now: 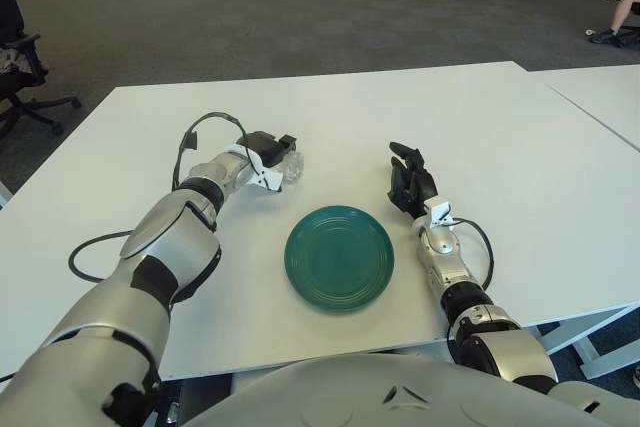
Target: Put the bottle into the plate.
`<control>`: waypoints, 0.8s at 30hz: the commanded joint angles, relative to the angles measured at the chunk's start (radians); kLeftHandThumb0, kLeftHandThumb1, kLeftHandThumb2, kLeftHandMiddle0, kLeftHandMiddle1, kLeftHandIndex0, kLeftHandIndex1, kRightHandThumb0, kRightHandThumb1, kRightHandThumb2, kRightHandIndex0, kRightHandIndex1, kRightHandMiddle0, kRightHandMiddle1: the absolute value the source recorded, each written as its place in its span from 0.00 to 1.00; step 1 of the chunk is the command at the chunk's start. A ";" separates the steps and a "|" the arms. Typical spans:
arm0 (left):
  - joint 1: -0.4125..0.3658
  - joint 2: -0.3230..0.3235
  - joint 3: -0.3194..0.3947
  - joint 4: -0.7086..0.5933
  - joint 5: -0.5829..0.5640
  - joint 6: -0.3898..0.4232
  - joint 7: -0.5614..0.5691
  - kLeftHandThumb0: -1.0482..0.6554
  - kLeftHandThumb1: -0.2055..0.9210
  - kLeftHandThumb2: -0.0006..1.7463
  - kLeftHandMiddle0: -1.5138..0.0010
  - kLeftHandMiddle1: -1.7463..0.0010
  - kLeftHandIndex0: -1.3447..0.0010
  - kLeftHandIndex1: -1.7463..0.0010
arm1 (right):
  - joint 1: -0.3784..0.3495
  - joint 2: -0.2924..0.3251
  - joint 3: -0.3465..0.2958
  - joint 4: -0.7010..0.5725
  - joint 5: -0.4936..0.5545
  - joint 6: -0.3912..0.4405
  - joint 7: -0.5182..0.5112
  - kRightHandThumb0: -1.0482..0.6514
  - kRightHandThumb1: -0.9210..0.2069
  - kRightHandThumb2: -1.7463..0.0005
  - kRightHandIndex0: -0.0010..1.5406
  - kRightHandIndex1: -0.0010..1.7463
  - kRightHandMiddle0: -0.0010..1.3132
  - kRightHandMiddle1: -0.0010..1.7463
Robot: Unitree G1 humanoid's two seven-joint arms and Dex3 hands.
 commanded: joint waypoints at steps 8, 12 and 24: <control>0.025 0.008 -0.069 0.033 0.074 0.070 -0.010 0.14 0.96 0.06 0.74 0.96 1.00 0.37 | 0.069 0.006 -0.006 -0.018 0.009 0.091 -0.002 0.20 0.00 0.53 0.17 0.01 0.00 0.39; 0.046 0.003 -0.075 0.038 0.084 0.126 0.080 0.28 0.78 0.31 0.62 0.89 0.71 0.19 | 0.076 0.008 -0.004 -0.032 0.006 0.083 -0.002 0.20 0.00 0.53 0.17 0.01 0.00 0.39; 0.083 -0.006 0.005 0.023 0.024 0.128 0.344 0.58 0.36 0.75 0.49 0.27 0.54 0.01 | 0.060 -0.006 -0.002 0.007 0.001 0.060 0.011 0.20 0.00 0.52 0.17 0.00 0.00 0.41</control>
